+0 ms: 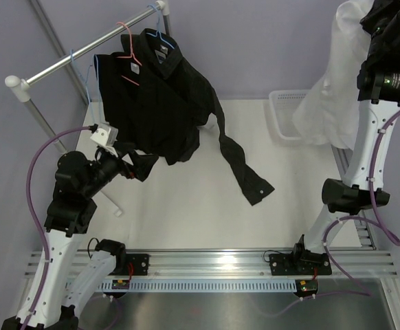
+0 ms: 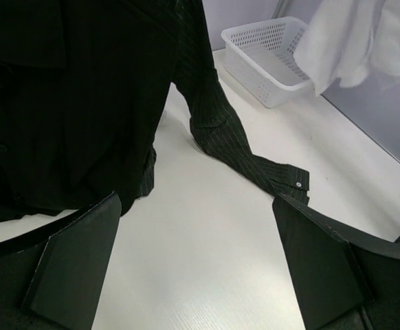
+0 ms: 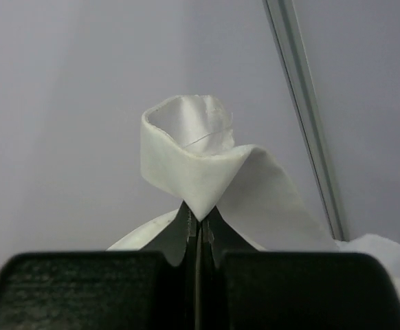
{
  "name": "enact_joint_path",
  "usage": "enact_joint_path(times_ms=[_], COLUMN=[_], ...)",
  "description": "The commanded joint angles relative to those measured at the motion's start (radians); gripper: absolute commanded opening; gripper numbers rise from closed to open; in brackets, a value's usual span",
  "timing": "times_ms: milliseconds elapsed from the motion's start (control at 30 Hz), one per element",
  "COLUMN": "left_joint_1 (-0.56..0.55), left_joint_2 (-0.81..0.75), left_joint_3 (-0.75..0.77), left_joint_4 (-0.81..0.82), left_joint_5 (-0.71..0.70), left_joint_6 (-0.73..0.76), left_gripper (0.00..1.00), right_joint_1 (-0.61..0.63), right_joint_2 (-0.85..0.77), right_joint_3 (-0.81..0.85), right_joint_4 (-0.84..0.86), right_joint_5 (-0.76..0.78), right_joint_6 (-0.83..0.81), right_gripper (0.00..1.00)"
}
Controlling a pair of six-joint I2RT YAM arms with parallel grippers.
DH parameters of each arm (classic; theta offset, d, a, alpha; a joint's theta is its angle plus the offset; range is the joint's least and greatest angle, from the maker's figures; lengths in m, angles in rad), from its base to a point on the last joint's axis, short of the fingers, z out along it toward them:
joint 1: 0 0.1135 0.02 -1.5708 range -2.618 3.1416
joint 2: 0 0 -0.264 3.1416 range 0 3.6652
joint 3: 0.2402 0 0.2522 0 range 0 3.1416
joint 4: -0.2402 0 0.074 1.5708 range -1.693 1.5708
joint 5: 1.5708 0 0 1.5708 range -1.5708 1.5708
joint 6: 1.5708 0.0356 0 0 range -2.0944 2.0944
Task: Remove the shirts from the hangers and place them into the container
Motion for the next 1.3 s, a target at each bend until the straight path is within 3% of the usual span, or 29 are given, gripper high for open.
enact_joint_path(times_ms=[0,200,300,500,667,800,833,867,1067,1167,1267], left_joint_1=[-0.002,-0.002,-0.002,-0.002,-0.002,-0.002,-0.003,-0.003,-0.003,-0.003,-0.003], left_joint_2=[0.006,0.027,0.026,0.031,0.028,0.021,0.017,0.015,-0.011,-0.022,-0.020], left_joint_3=[-0.008,-0.010,-0.011,-0.013,-0.016,-0.016,-0.016,-0.016,-0.016,-0.011,-0.005], left_joint_4=[0.056,0.053,0.053,0.053,0.053,0.053,0.053,0.053,0.053,0.044,0.035], left_joint_5=[-0.003,-0.002,-0.005,-0.013,-0.016,-0.017,-0.017,-0.016,-0.032,-0.055,-0.072], left_joint_6=[0.007,0.007,0.008,0.011,0.011,0.011,0.011,0.010,0.014,0.020,0.023], left_gripper=[0.99,0.99,0.99,0.99,0.99,0.99,0.99,0.99,0.99,0.99,0.99], right_joint_1=[-0.061,-0.073,-0.073,-0.076,-0.078,-0.076,-0.076,-0.076,-0.076,-0.075,-0.075], right_joint_2=[0.062,0.209,0.252,0.254,0.326,0.303,0.292,0.277,0.049,-0.109,-0.264], right_joint_3=[0.046,0.071,-0.047,-0.442,-0.532,-0.603,-0.604,-0.603,-0.652,-0.735,-0.845], right_joint_4=[0.232,0.386,0.405,0.497,0.322,0.287,0.256,0.241,0.176,0.153,0.141], right_joint_5=[-0.132,-0.167,-0.176,-0.141,-0.113,-0.127,-0.126,-0.123,-0.127,-0.139,-0.164], right_joint_6=[0.093,0.072,0.047,0.064,0.171,0.204,0.198,0.193,0.126,0.099,0.063], right_gripper=[0.00,0.00,0.00,0.00,0.00,0.44,0.63,0.69,0.93,0.99,0.99])
